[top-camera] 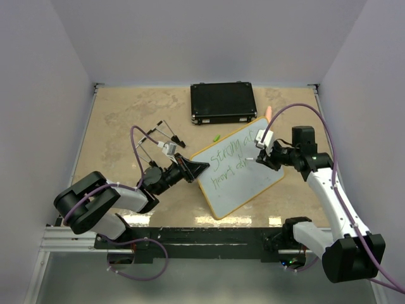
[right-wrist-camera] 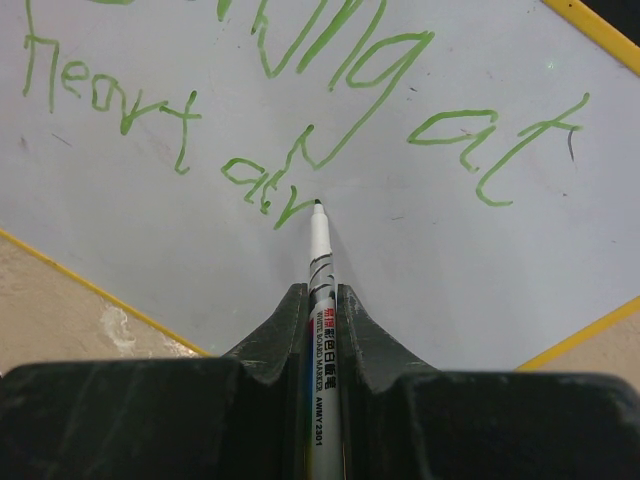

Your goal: Write a sentence on the whiteboard

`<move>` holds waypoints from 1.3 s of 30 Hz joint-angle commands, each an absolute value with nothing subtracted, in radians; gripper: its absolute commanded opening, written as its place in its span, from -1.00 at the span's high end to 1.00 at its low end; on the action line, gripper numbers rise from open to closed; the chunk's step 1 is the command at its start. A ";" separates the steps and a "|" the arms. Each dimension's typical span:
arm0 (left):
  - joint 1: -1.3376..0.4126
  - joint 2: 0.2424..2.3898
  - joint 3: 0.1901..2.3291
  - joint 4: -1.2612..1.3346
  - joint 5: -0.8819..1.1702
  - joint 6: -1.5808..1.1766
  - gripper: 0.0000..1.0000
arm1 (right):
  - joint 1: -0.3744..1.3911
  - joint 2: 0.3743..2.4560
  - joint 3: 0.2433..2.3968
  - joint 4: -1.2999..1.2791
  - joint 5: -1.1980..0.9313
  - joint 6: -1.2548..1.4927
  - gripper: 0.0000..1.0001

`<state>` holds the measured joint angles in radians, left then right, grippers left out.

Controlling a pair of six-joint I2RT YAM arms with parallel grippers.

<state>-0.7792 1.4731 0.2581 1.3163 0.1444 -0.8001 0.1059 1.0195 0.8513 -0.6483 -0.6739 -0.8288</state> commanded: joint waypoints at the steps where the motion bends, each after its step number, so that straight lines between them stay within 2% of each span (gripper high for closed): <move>1: -0.785 1.502 0.244 1.241 0.213 -0.627 1.00 | 0.109 1.015 0.888 -0.584 -0.647 -0.816 1.00; 15: -0.785 1.506 0.239 1.250 0.212 -0.629 1.00 | 0.109 1.017 0.856 -0.722 -0.606 -0.926 1.00; 39: -0.785 1.505 0.245 1.243 0.219 -0.629 1.00 | 0.109 1.022 0.885 -0.623 -0.601 -0.844 1.00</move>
